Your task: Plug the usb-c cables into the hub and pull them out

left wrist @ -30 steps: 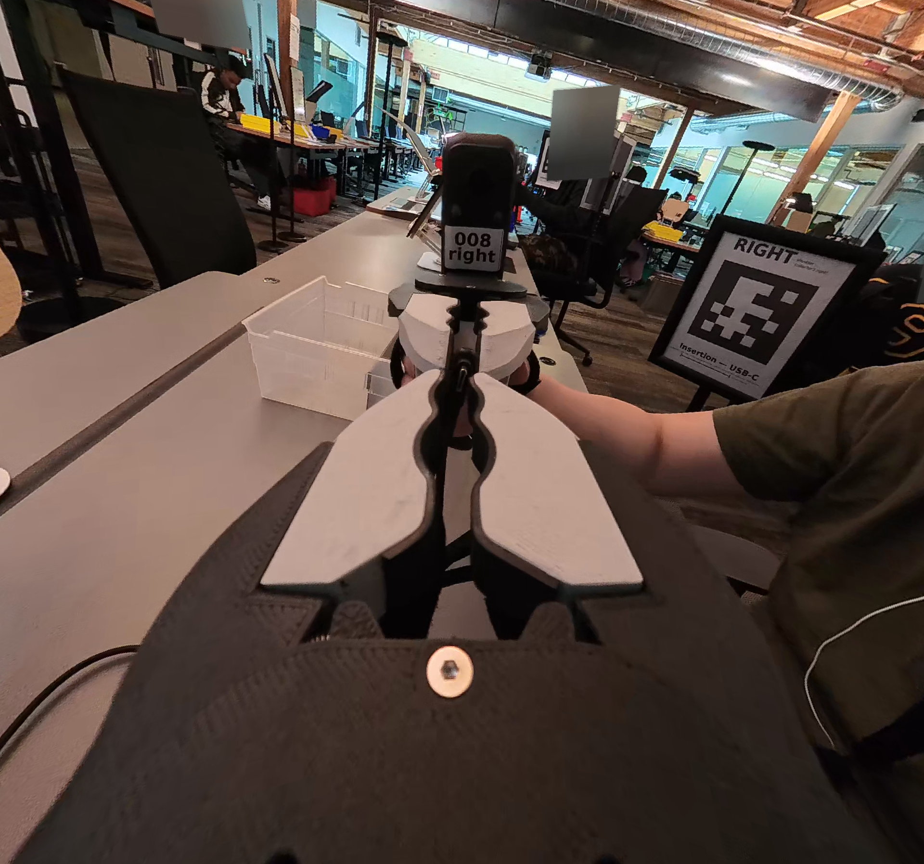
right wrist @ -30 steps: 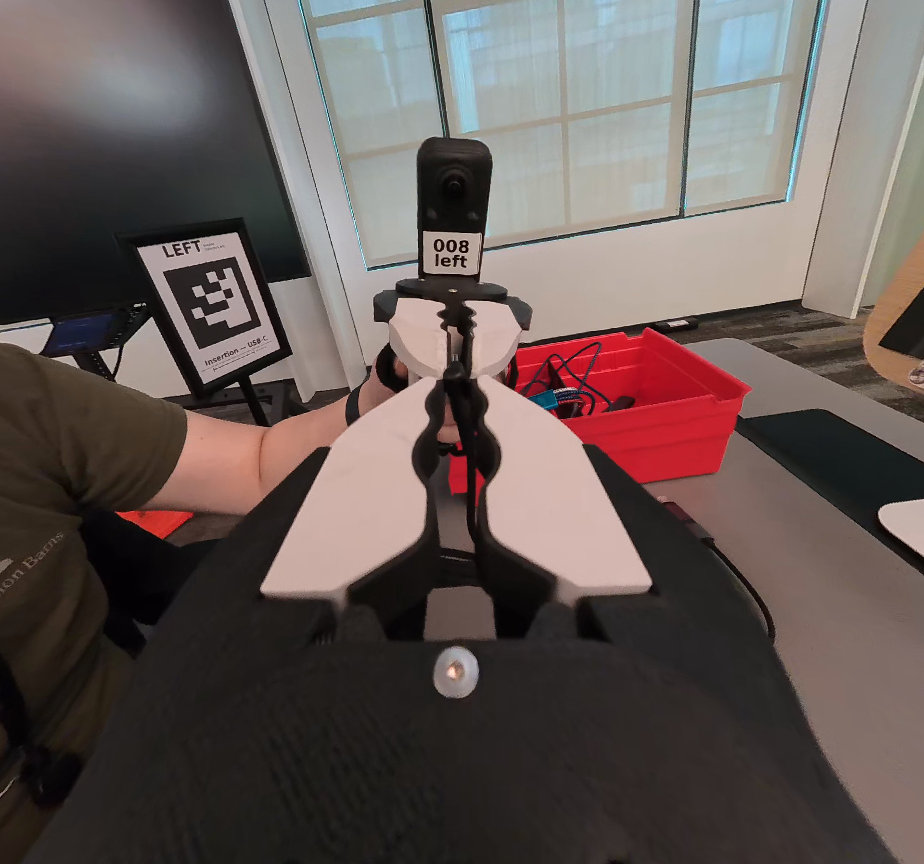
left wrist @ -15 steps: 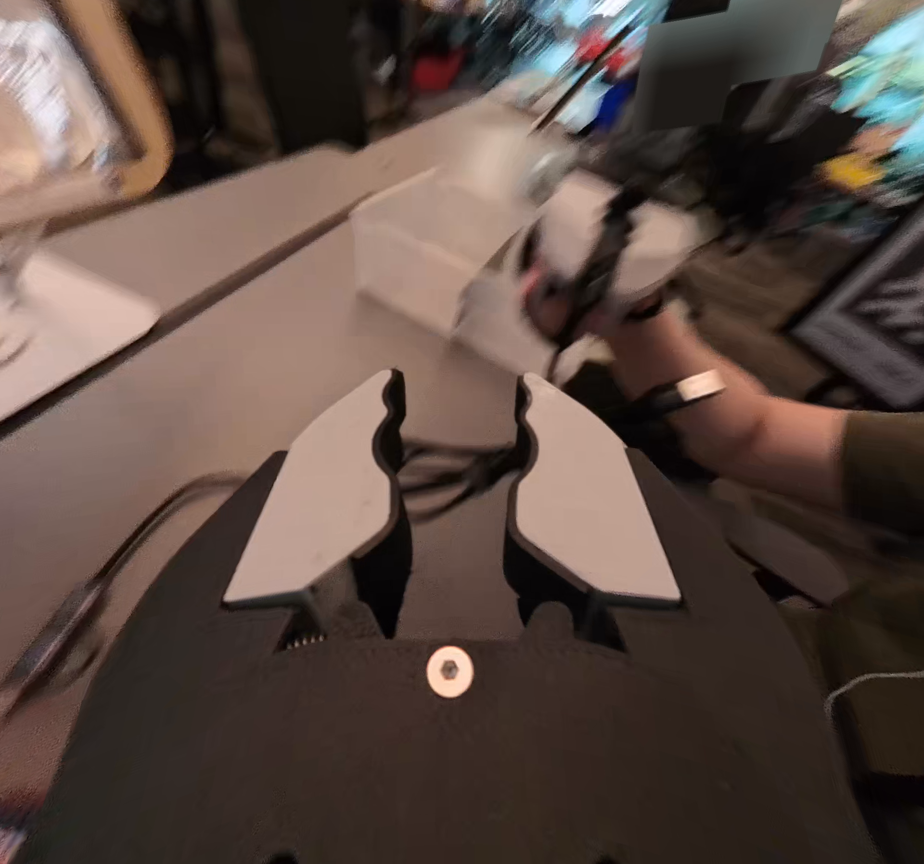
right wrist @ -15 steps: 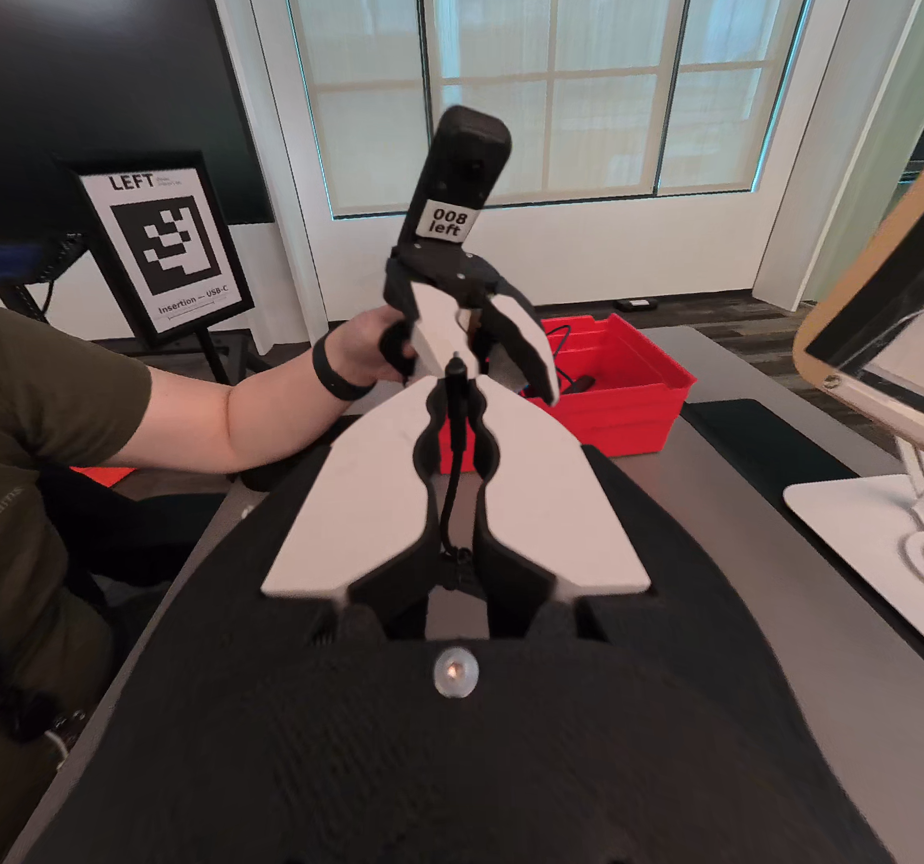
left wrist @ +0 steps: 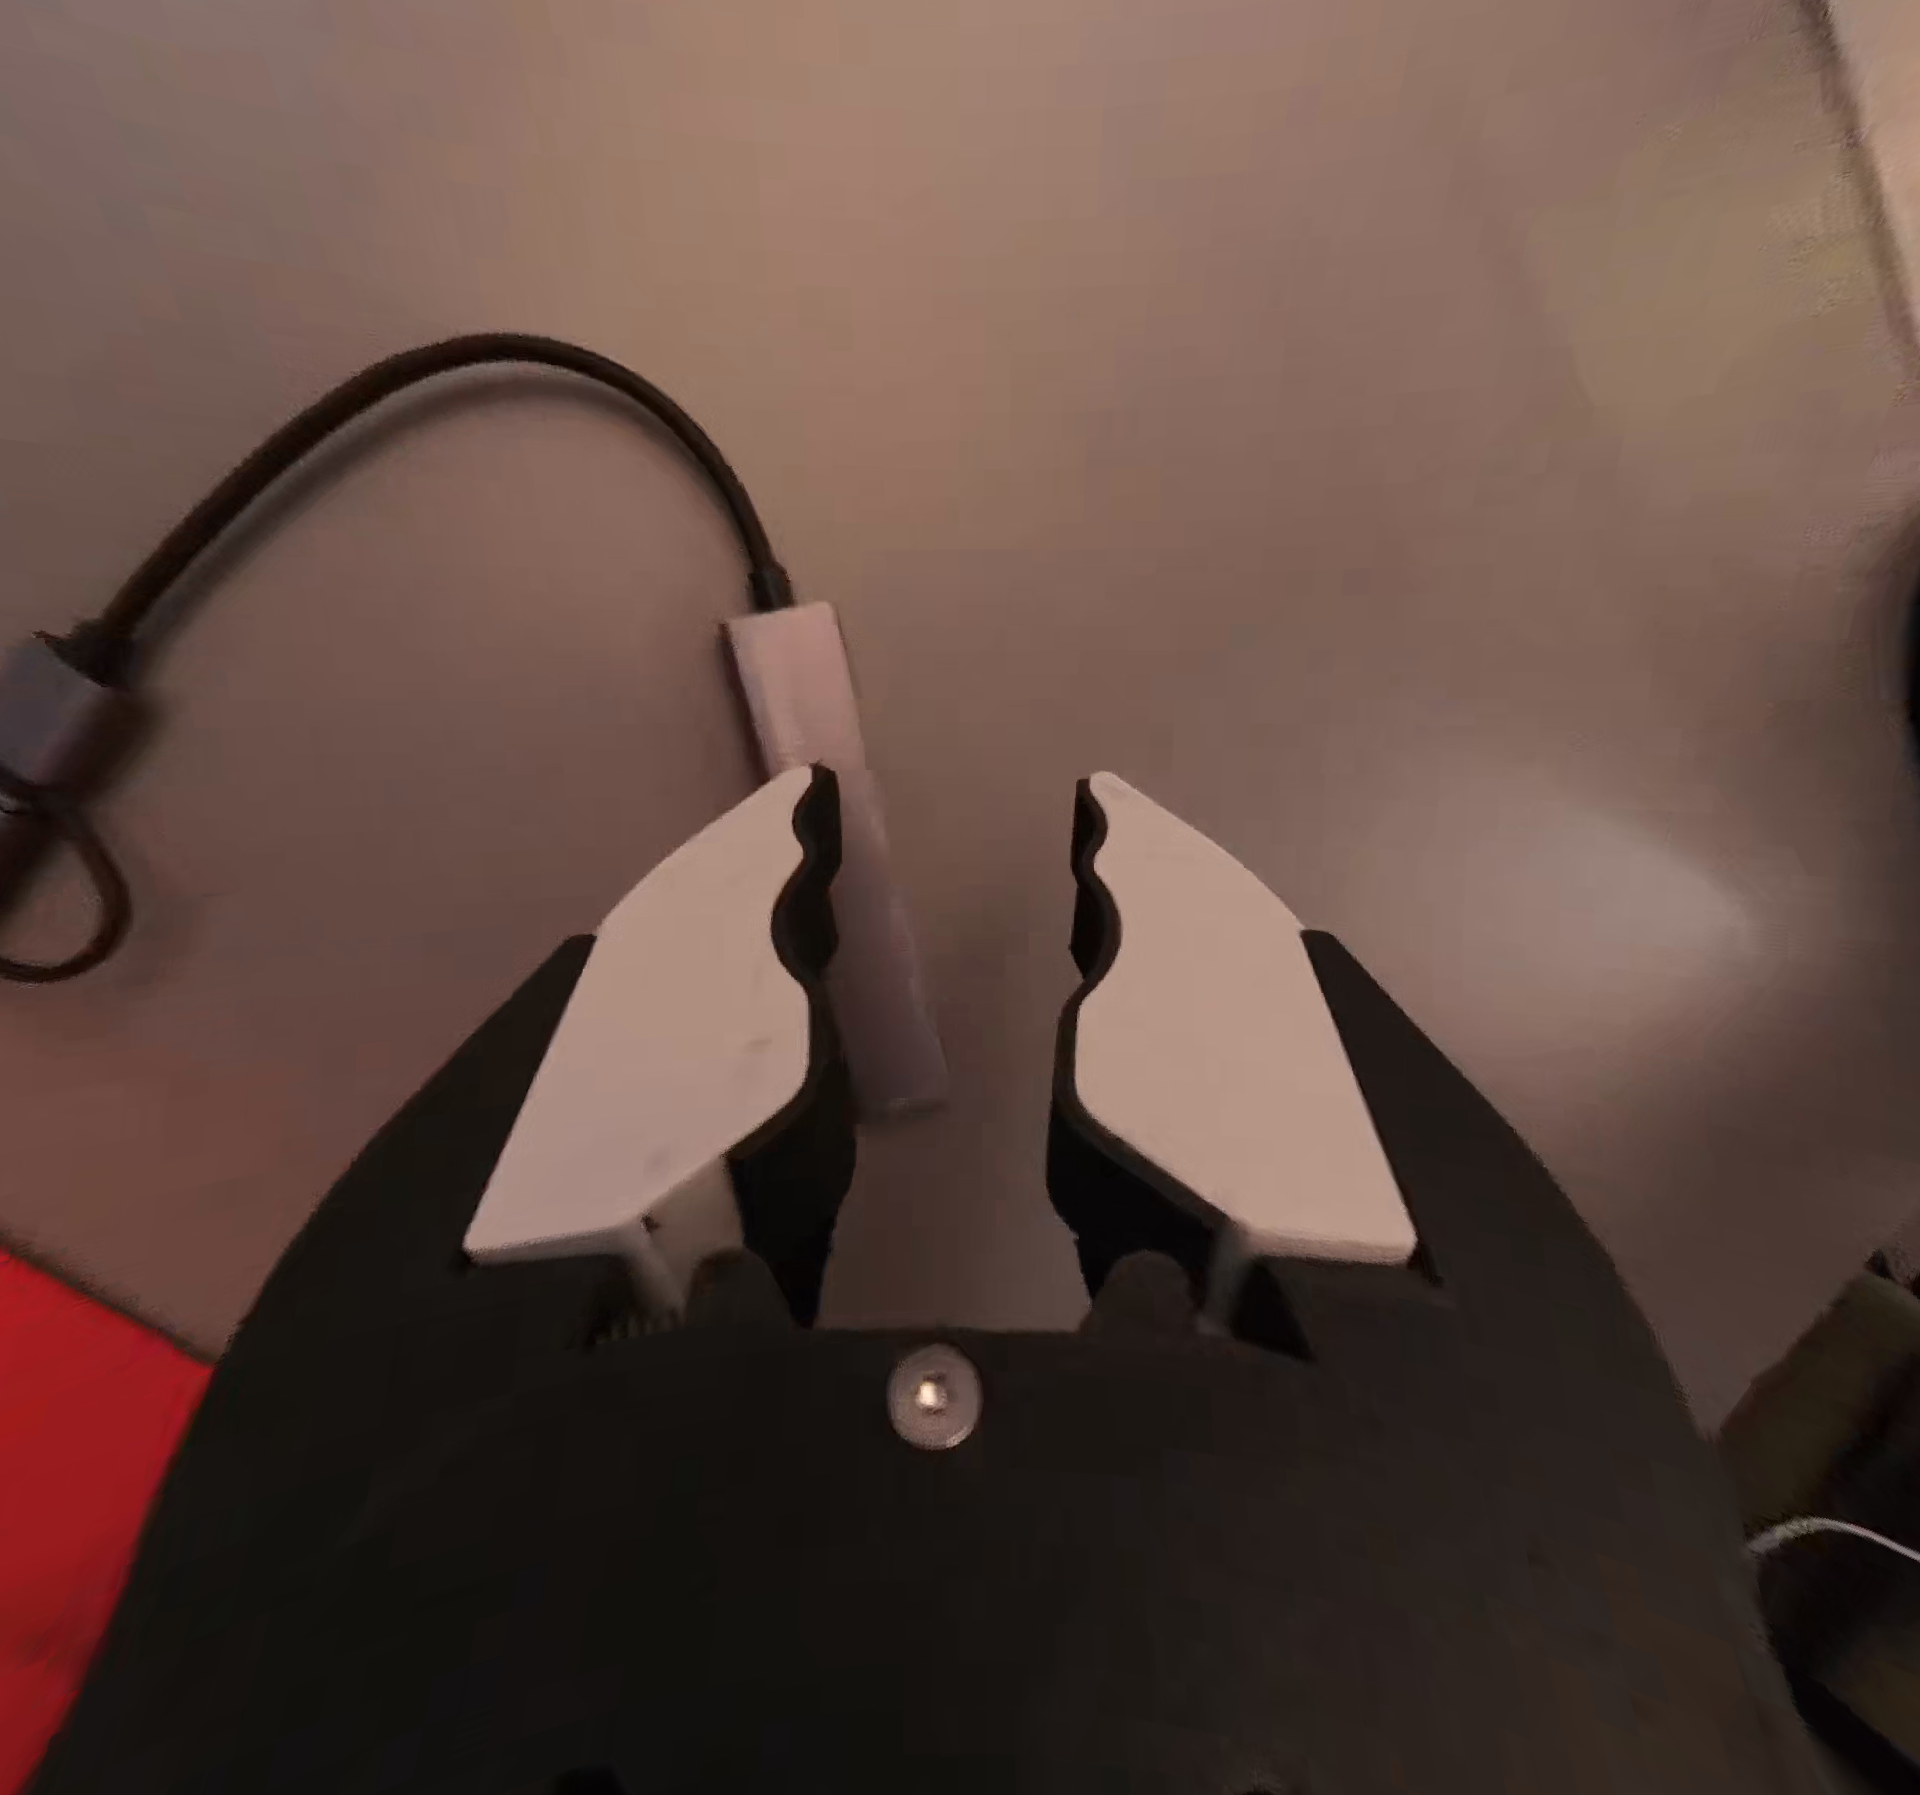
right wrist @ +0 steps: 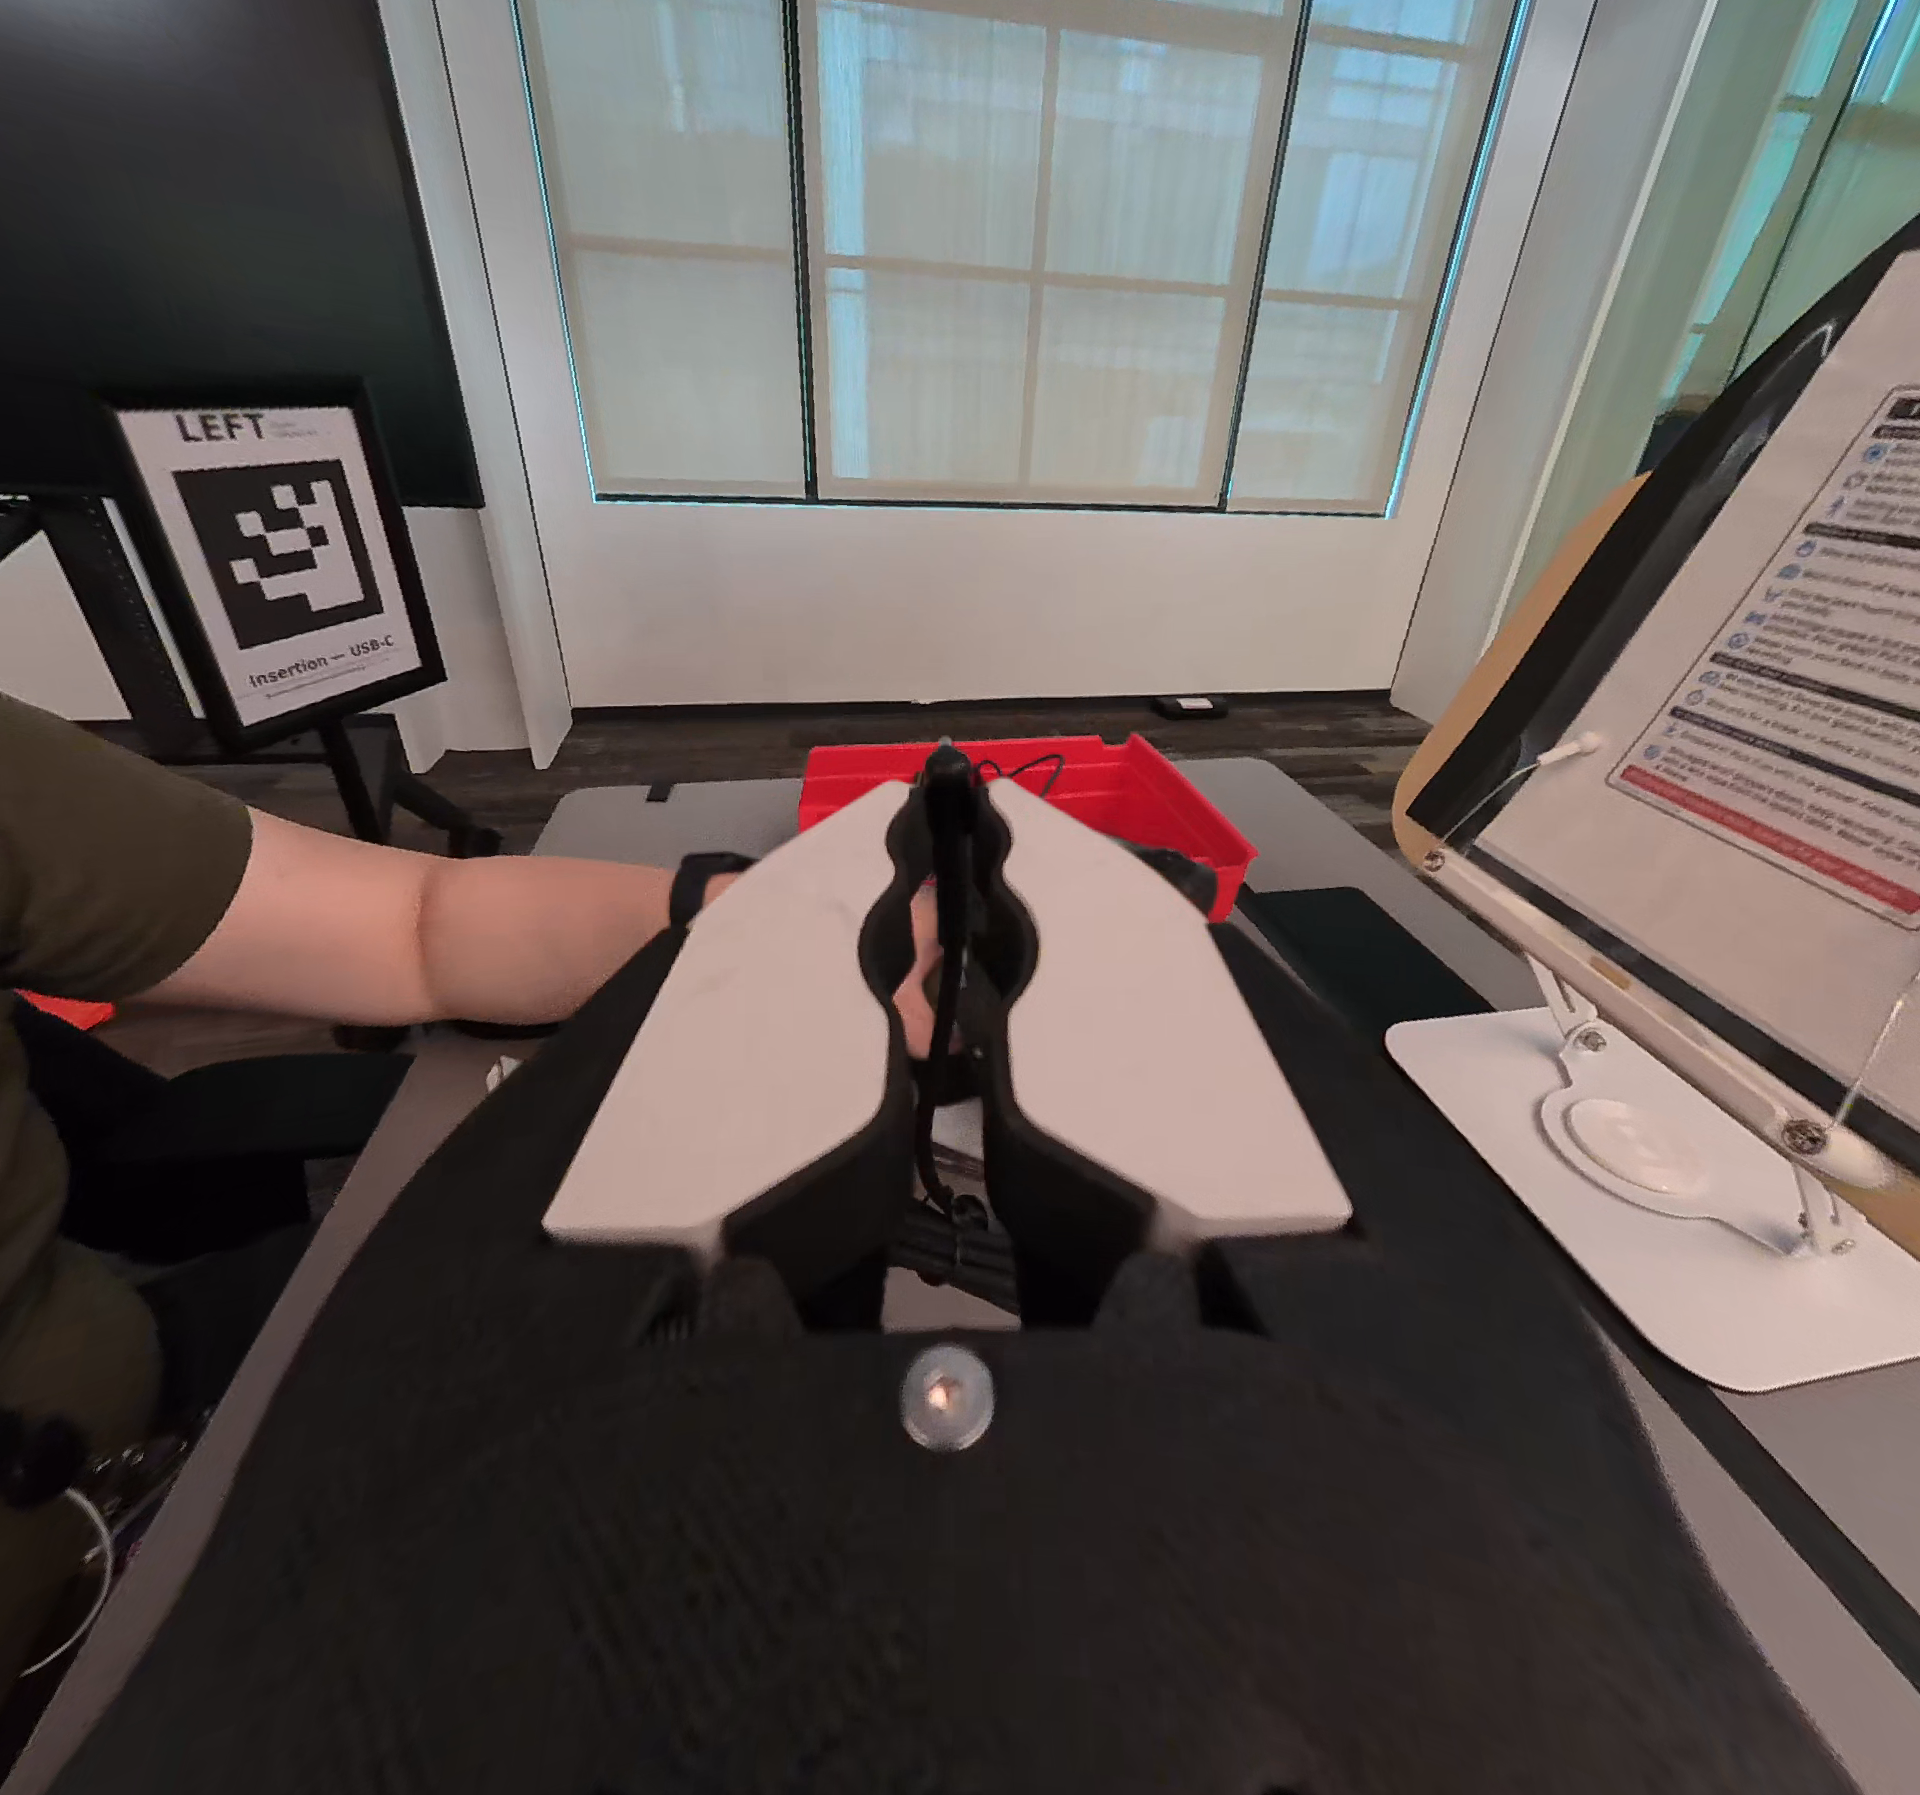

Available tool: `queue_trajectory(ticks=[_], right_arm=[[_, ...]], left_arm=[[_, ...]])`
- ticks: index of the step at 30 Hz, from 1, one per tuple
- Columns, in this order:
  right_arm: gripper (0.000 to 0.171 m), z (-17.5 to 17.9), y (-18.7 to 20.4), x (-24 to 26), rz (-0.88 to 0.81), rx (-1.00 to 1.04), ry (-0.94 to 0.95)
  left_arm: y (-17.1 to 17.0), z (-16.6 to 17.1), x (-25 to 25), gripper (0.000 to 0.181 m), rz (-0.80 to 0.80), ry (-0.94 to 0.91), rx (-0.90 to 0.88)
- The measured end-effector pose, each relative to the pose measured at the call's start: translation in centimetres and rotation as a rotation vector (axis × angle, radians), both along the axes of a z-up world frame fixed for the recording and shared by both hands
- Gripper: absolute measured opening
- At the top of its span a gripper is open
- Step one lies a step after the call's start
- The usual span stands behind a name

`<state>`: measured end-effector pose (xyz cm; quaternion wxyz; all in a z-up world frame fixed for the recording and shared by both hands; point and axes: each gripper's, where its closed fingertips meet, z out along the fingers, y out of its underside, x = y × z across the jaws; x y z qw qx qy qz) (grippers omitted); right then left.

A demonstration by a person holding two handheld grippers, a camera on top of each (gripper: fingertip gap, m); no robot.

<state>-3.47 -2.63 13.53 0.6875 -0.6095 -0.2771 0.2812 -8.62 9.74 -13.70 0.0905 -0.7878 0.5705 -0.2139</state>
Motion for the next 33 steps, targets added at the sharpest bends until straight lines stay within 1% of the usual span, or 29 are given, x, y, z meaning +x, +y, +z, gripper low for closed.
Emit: queue_trajectory(ticks=[5,6,8,13,16,18,20,23,26,29,33], right_arm=[[0.008,1.0,-1.2,0.4,0.004,0.033,0.007],[0.008,1.1,-1.3,0.4,0.008,0.037,0.007],[0.008,1.3,-1.5,0.3,0.01,0.047,0.004],[0.008,1.4,-1.7,0.4,0.013,0.049,0.0],[0.008,1.5,-1.8,0.4,0.014,0.051,-0.004],[0.008,1.5,-1.8,0.4,0.009,0.053,-0.011],[0.008,1.4,-1.9,0.6,0.008,0.054,-0.013],[0.008,1.0,-1.5,1.4,-0.007,0.027,0.006],[0.008,-0.2,-0.8,2.1,-0.008,-0.05,0.016],[0.008,-2.4,0.7,2.9,-0.055,-0.169,0.001],[0.008,-6.5,3.6,2.7,-0.116,-0.328,-0.063]], left_arm=[[2.6,-1.4,0.1,0.049,0.043,0.15,0.127],[2.9,-1.6,0.0,0.05,0.05,0.177,0.144],[3.1,-2.2,-0.4,0.056,0.054,0.246,0.141],[3.3,-2.5,-1.1,0.051,0.063,0.368,0.141],[3.2,-2.5,-1.2,0.05,0.062,0.419,0.124],[2.8,-2.5,-1.2,0.021,0.016,0.456,0.11],[2.8,-2.5,-1.0,0.021,-0.035,0.466,0.134],[2.7,-2.4,-0.7,0.021,-0.025,0.419,0.125],[3.0,-0.7,-0.4,0.021,0.005,0.303,0.161],[3.0,2.7,-0.1,0.021,0.034,0.116,0.226],[1.3,8.8,0.3,0.021,0.044,-0.229,0.22]])
